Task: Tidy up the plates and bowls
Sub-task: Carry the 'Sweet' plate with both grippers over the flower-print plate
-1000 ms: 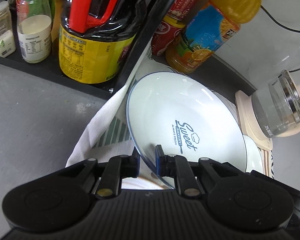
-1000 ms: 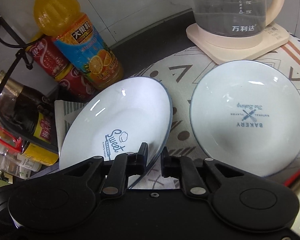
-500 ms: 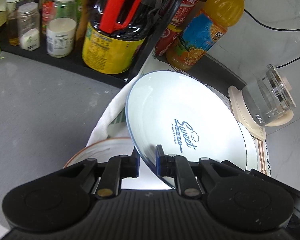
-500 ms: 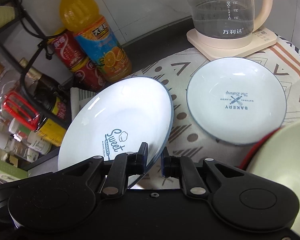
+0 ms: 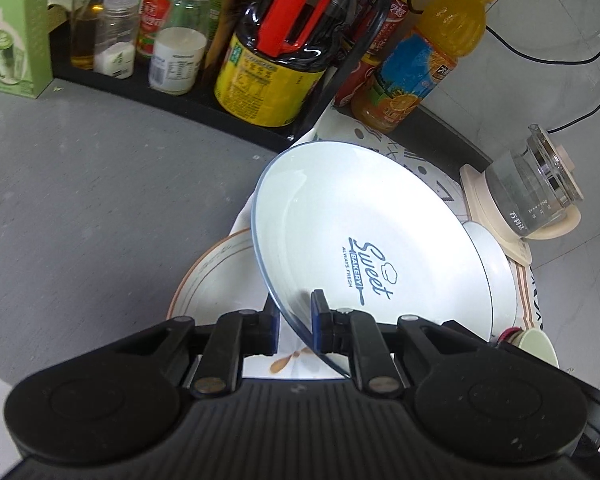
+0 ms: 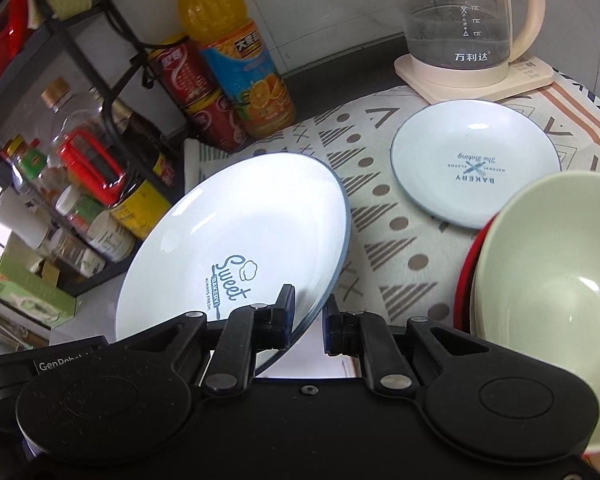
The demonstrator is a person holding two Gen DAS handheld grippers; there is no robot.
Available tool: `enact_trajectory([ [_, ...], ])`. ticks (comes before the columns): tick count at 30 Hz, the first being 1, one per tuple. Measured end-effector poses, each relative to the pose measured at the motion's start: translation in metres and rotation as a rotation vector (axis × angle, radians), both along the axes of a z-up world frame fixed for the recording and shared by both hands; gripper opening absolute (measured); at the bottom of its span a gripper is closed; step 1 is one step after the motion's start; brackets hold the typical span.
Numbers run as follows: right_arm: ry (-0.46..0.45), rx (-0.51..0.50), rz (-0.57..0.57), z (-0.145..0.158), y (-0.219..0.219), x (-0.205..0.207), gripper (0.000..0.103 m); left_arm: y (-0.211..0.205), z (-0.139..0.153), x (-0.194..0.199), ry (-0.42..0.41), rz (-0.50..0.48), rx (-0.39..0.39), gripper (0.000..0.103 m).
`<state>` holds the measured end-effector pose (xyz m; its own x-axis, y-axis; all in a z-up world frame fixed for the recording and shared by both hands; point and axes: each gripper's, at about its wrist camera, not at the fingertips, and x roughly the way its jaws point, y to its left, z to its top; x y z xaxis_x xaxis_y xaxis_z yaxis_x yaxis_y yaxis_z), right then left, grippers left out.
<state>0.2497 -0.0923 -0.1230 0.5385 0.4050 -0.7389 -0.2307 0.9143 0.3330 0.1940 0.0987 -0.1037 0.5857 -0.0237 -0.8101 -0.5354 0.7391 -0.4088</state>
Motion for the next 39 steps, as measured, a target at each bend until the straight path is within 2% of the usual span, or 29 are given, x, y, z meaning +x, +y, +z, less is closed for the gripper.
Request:
enact_trajectory([
  [19,-0.006,-0.038,0.058,-0.003,-0.012,-0.042,0.014,-0.016,-0.006,-0.044,0.016,0.01,-0.005,0.014],
  [39,0.02,-0.067,0.081,-0.015,-0.019,-0.056,0.013,-0.026,-0.023,-0.058,0.086,0.004,-0.03,0.015],
])
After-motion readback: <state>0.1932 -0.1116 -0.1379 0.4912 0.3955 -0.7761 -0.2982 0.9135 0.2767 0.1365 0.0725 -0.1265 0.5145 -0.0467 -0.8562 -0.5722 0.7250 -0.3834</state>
